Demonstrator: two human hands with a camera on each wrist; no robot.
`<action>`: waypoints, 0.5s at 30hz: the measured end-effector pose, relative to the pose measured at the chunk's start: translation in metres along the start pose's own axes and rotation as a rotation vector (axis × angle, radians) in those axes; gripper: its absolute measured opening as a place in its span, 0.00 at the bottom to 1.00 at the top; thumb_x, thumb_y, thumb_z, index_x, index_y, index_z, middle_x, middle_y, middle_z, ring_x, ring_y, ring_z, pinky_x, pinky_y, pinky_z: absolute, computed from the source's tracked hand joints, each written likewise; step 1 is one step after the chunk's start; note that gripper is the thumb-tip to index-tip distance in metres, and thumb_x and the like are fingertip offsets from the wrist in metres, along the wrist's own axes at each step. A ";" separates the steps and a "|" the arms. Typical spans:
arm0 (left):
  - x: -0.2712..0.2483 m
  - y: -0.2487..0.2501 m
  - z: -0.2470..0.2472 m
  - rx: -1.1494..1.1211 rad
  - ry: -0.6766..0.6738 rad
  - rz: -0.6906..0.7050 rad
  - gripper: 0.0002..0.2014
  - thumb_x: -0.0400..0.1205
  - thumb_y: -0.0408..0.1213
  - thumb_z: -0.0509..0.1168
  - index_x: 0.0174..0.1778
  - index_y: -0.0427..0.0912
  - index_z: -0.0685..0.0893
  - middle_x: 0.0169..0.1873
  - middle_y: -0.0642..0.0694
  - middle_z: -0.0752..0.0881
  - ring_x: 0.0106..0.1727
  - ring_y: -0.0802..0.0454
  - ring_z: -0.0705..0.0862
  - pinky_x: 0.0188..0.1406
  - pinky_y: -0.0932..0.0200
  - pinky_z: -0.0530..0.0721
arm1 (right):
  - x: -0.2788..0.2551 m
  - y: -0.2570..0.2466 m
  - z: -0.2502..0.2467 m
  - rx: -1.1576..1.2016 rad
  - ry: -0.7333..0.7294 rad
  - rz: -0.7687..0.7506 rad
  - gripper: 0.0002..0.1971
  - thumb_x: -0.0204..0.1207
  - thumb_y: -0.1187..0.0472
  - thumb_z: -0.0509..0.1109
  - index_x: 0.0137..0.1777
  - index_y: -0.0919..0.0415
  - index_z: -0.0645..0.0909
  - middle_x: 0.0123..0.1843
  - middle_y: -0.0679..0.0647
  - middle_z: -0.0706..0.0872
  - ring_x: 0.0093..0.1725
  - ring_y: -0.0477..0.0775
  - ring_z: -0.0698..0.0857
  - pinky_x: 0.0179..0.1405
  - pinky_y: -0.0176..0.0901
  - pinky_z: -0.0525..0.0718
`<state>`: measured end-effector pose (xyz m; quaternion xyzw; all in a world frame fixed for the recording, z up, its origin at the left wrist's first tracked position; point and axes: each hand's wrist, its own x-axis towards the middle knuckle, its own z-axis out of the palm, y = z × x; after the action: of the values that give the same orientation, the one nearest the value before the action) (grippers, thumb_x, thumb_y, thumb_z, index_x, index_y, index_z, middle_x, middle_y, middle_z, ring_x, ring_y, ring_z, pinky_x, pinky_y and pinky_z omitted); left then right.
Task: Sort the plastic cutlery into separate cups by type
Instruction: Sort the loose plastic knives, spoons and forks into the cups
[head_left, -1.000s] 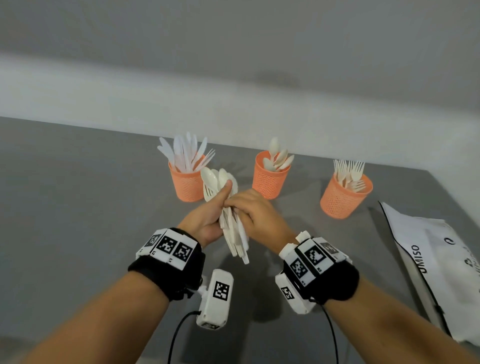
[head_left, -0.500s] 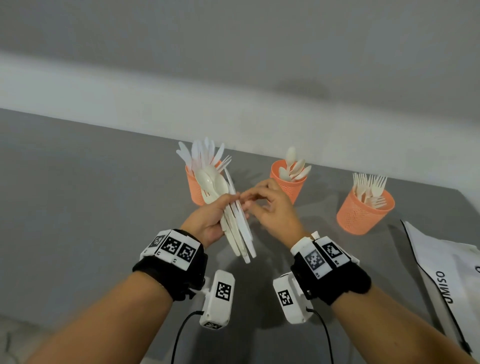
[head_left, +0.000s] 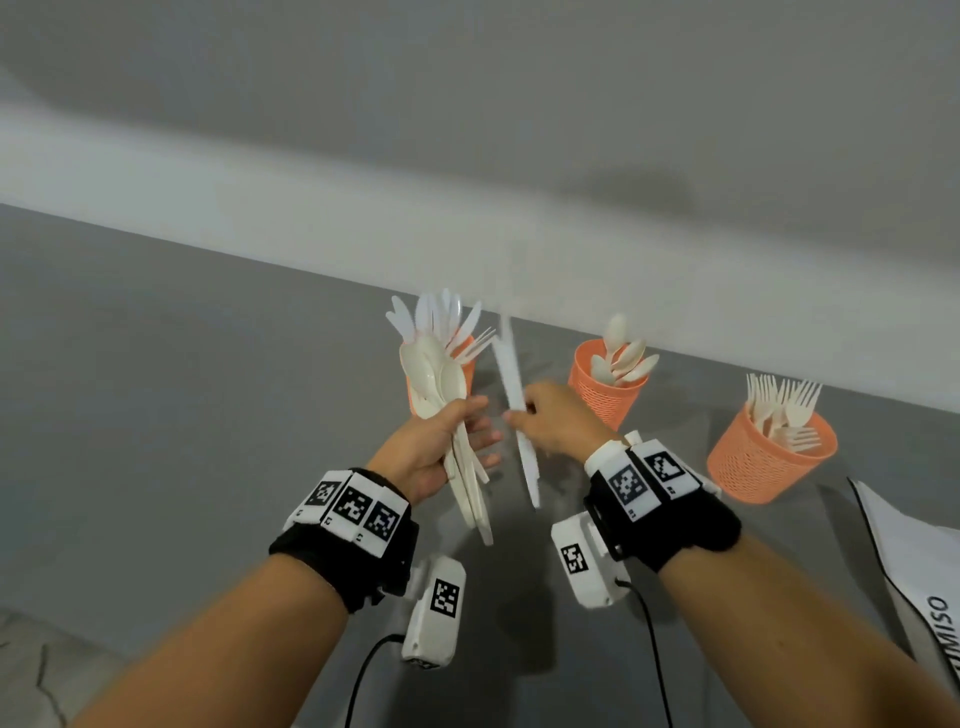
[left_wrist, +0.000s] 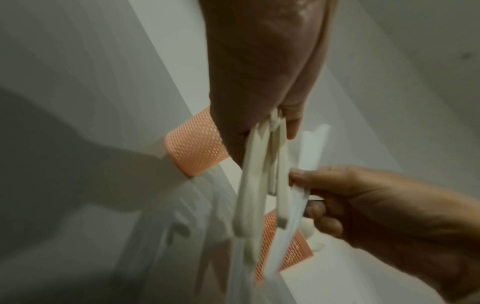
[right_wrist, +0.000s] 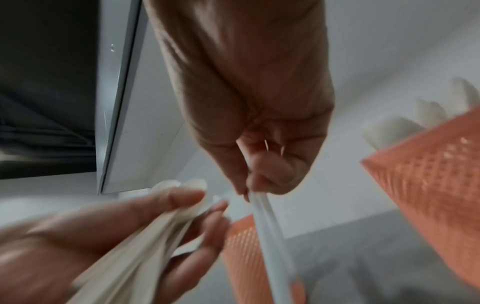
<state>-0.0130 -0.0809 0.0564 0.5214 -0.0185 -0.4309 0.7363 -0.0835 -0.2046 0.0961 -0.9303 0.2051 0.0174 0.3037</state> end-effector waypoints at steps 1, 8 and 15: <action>0.000 0.002 -0.005 0.004 0.018 0.002 0.05 0.80 0.34 0.66 0.45 0.36 0.78 0.29 0.45 0.81 0.26 0.54 0.85 0.32 0.54 0.89 | 0.005 -0.002 -0.006 0.067 0.068 -0.004 0.07 0.80 0.61 0.64 0.43 0.63 0.79 0.30 0.52 0.79 0.29 0.51 0.81 0.35 0.40 0.76; 0.001 0.017 -0.036 -0.032 0.007 0.049 0.06 0.82 0.31 0.61 0.40 0.41 0.73 0.19 0.50 0.71 0.19 0.57 0.71 0.25 0.61 0.79 | 0.055 -0.042 -0.014 0.464 0.492 -0.193 0.10 0.79 0.61 0.66 0.49 0.69 0.84 0.42 0.64 0.89 0.41 0.58 0.88 0.47 0.45 0.84; 0.005 0.030 -0.053 0.037 -0.064 0.096 0.07 0.82 0.23 0.56 0.50 0.34 0.78 0.36 0.44 0.83 0.31 0.55 0.84 0.35 0.59 0.86 | 0.108 -0.044 0.023 0.206 0.251 -0.019 0.12 0.78 0.66 0.63 0.58 0.73 0.77 0.53 0.70 0.85 0.54 0.68 0.85 0.58 0.57 0.82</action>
<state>0.0340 -0.0414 0.0539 0.5195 -0.0752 -0.4110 0.7454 0.0345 -0.1995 0.0847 -0.8909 0.2332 -0.1233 0.3697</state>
